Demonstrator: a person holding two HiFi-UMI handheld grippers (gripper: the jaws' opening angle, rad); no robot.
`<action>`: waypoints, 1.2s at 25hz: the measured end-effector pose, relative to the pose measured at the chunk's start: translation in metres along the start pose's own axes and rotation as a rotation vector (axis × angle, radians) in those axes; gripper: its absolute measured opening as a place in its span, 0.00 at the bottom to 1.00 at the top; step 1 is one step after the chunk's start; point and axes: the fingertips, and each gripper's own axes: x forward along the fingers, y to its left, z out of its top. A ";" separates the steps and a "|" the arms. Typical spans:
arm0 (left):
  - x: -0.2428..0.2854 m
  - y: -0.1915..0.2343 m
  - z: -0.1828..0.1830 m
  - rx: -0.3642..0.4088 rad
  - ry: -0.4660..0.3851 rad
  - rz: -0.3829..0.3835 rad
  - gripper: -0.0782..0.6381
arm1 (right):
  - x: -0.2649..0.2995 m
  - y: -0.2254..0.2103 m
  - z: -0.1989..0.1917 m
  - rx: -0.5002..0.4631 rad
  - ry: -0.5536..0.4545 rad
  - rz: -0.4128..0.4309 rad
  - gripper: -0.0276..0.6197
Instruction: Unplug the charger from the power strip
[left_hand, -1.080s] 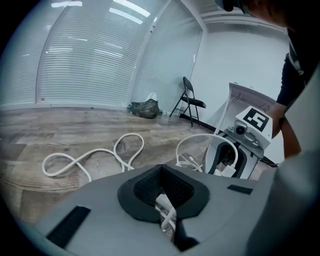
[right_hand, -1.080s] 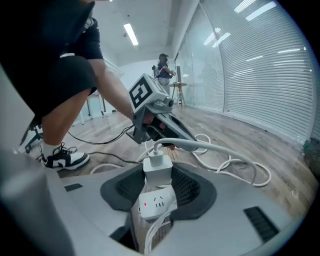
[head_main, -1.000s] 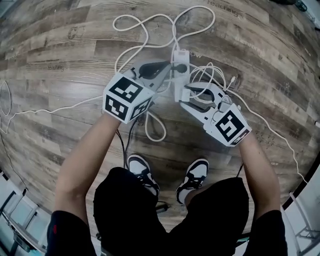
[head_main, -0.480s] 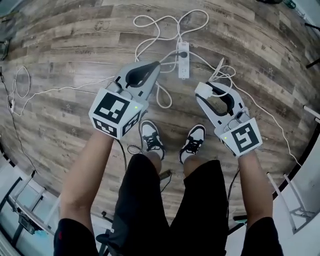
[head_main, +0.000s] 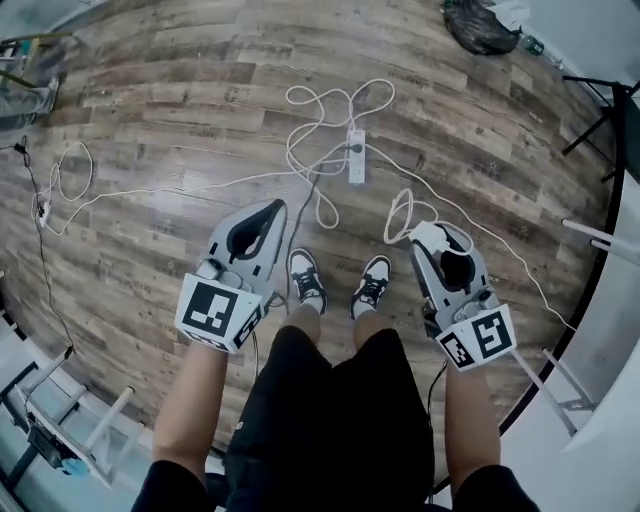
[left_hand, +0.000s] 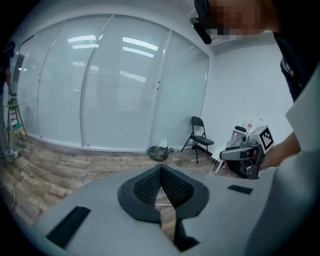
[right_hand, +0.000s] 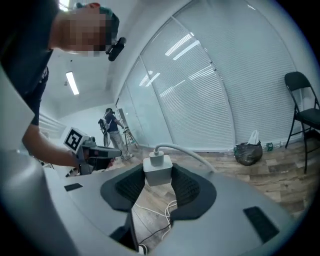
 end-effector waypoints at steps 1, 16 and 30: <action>-0.019 -0.003 0.015 -0.011 -0.014 0.015 0.14 | -0.009 0.011 0.019 0.003 -0.015 -0.004 0.31; -0.248 -0.053 0.214 0.017 -0.223 0.058 0.14 | -0.143 0.146 0.282 -0.052 -0.292 -0.054 0.31; -0.331 -0.161 0.285 0.047 -0.368 0.118 0.14 | -0.232 0.207 0.358 -0.235 -0.326 0.087 0.31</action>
